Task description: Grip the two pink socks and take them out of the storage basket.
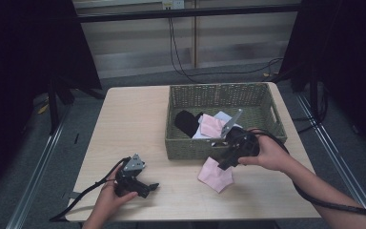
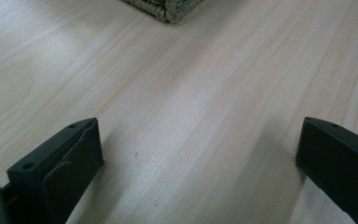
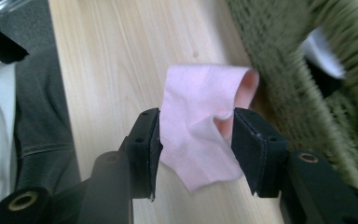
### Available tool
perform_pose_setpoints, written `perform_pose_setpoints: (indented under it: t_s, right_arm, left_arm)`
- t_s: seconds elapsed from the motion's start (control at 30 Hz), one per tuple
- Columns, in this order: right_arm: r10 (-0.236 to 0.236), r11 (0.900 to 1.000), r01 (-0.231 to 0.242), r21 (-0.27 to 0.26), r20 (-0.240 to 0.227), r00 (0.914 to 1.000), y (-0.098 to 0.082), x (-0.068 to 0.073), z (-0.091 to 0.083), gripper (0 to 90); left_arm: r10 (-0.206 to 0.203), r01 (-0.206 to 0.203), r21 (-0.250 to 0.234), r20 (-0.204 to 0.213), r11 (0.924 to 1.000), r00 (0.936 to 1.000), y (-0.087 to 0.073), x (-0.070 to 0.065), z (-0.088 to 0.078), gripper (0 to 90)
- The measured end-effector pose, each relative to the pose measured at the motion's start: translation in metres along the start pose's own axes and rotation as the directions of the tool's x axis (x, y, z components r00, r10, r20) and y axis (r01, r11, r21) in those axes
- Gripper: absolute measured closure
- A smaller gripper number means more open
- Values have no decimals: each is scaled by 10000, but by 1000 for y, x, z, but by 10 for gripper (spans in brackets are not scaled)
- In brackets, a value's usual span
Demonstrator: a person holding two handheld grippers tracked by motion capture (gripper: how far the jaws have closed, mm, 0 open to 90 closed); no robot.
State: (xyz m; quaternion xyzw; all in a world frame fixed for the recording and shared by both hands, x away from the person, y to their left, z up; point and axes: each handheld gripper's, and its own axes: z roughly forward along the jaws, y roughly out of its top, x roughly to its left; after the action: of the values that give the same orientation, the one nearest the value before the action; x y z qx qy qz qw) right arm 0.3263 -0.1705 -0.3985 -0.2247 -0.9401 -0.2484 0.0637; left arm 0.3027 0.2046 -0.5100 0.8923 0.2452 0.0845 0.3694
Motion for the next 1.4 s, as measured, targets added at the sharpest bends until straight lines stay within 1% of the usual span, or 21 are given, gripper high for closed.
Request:
perform_pose_setpoints:
  t_s: [0.07,0.23,0.27,0.33,0.4,0.53,0.57,0.63,0.67,0.7,0.8,0.87,0.9,1.03,1.07,1.1,1.2,1.23,1.3,1.37,1.4]
  right_arm:
    - [25,10000,-25,-89,56,10000,1,0,-3,496]
    - [126,9993,-119,-341,194,9997,13,-6,-27,484]
    - [240,9989,-225,-407,374,9990,17,-11,-35,479]
    - [315,9985,-296,-469,400,9987,19,-13,-38,479]
    - [468,9968,-428,-671,586,9972,23,-21,-45,479]
    - [673,9959,-601,-670,1103,9916,31,-39,-52,512]
    - [794,9954,-717,-641,1267,9888,33,-43,-51,512]
    - [955,9944,-882,-576,1389,9857,36,-52,-48,511]
    - [1033,9940,-964,-525,1506,9832,37,-60,-45,511]
    - [1033,9940,-964,-525,1506,9832,37,-60,-45,511]
    - [1333,9908,-1273,-461,1689,9766,39,-74,-37,512]
    - [1274,9918,-1248,-260,1853,9744,41,-81,-32,512]
    - [1447,9895,-1421,-272,1932,9704,42,-84,-29,511]
    - [1619,9868,-1595,-285,2047,9653,45,-96,-19,504]
    - [1832,9830,-1807,-314,2129,9597,45,-101,-13,504]
    - [1832,9830,-1807,-314,2129,9597,45,-101,-13,504]
    - [2030,9790,-2017,-290,2211,9539,42,-109,-5,522]
    - [2256,9738,-2262,-246,2322,9461,41,-112,-2,532]
    - [2469,9686,-2470,-292,2327,9407,40,-117,1,545]
    - [2766,9606,-2743,-441,2445,9293,38,-122,5,583]
    - [2957,9550,-2920,-513,2378,9252,38,-125,8,601]
  left_arm:
    - [3,-3,1,0,10000,10000,0,0,0,0]
    - [-14,14,-7,-1,10000,10000,0,0,0,0]
    - [-2,2,4,-2,10000,10000,0,0,0,0]
    - [-2,2,-1,-5,10000,10000,0,0,0,0]
    - [-43,43,-33,-9,10000,10000,0,0,0,0]
    - [-32,32,-40,-11,10000,10000,0,0,0,0]
    - [-32,32,-39,-12,10000,10000,0,0,0,0]
    - [-30,30,-39,-10,10000,10000,0,0,0,0]
    - [-35,35,-45,-5,10000,10000,0,0,0,0]
    - [-29,29,-47,-6,10000,10000,0,0,0,0]
    - [-32,32,-41,-7,10000,10000,0,0,0,0]
    - [-1,1,-36,-16,10000,10000,0,0,0,0]
    - [-3,3,-36,-15,10000,10000,0,0,0,0]
    - [-36,36,-44,-7,10000,10000,0,0,0,0]
    - [-34,34,-43,-9,10000,10000,0,0,0,0]
    - [-34,34,-44,-6,10000,10000,0,0,0,0]
    - [-31,31,-43,-6,10000,10000,0,0,0,0]
    - [-31,31,-42,-10,10000,10000,0,0,0,0]
    - [-30,30,-42,-11,10000,10000,0,0,0,0]
    - [-34,34,-43,-10,10000,10000,0,0,0,0]
    - [-37,37,-45,-6,10000,10000,0,0,0,0]
